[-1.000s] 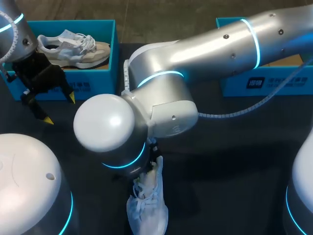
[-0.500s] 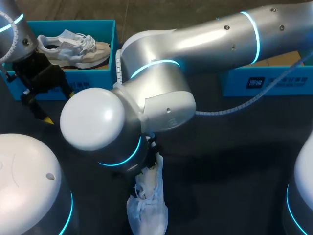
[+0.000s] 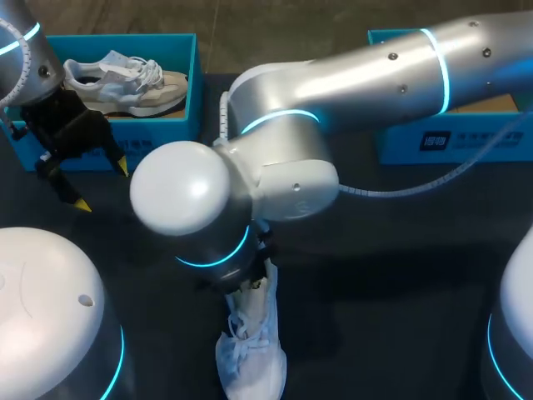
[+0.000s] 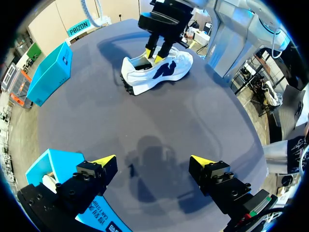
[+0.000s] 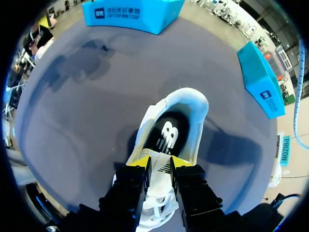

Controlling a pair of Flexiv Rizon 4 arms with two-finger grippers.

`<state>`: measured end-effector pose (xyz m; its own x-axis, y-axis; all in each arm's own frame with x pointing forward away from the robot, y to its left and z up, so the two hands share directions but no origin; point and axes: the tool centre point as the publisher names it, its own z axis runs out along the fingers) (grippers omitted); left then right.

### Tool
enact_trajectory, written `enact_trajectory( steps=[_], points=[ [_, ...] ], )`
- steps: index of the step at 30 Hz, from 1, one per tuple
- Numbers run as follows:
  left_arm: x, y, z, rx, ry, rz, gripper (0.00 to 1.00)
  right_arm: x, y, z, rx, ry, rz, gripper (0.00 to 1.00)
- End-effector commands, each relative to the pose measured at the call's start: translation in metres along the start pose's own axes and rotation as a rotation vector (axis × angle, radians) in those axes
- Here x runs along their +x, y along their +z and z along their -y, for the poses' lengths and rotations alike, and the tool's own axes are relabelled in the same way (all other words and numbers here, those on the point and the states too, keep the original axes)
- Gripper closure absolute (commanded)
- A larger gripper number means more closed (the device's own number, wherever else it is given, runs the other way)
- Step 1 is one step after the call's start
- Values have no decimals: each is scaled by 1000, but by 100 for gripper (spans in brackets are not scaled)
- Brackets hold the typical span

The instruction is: Take the shoe out of the shoebox, open the shoe tongue, remove and reinsert the insole, then place the shoe into the shoebox

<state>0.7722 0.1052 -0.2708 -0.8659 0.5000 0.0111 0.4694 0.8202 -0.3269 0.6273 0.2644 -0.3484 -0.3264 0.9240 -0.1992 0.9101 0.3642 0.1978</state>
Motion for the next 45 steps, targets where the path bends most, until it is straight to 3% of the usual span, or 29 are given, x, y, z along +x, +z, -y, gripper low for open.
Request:
enact_trajectory(
  steps=[1, 7, 11, 17, 18, 20, 22, 29, 40, 45],
  points=[
    [1, 0, 0, -2, 0, 0, 0, -9, -17, 11, -58, 1009, -19, 74],
    [1, 0, 0, -2, 0, 0, 0, -21, -50, 9, -106, 857, -42, 71],
    [1, 0, 0, -2, 0, 0, 0, -27, -61, -3, -126, 684, -110, 67],
    [1, 0, 0, -2, 0, 0, 0, -33, -66, -22, -169, 410, -168, 52],
    [1, 0, 0, -2, 0, 0, 0, -33, -66, -25, -172, 353, -181, 48],
    [1, 0, 0, -2, 0, 0, 0, -34, -66, -30, -159, 276, -150, 19],
    [1, 0, 0, -2, 0, 0, 0, -35, -66, -33, -164, 186, -159, 0],
    [1, 0, 0, -2, 0, 0, 0, -43, -73, -34, -237, -85, -155, 0],
    [1, 0, 0, -2, 0, 0, 0, -55, -71, -40, -158, -218, -129, 0],
    [1, 0, 0, -2, 0, 0, 0, -58, -68, -45, -124, -375, -120, 0]
  ],
)
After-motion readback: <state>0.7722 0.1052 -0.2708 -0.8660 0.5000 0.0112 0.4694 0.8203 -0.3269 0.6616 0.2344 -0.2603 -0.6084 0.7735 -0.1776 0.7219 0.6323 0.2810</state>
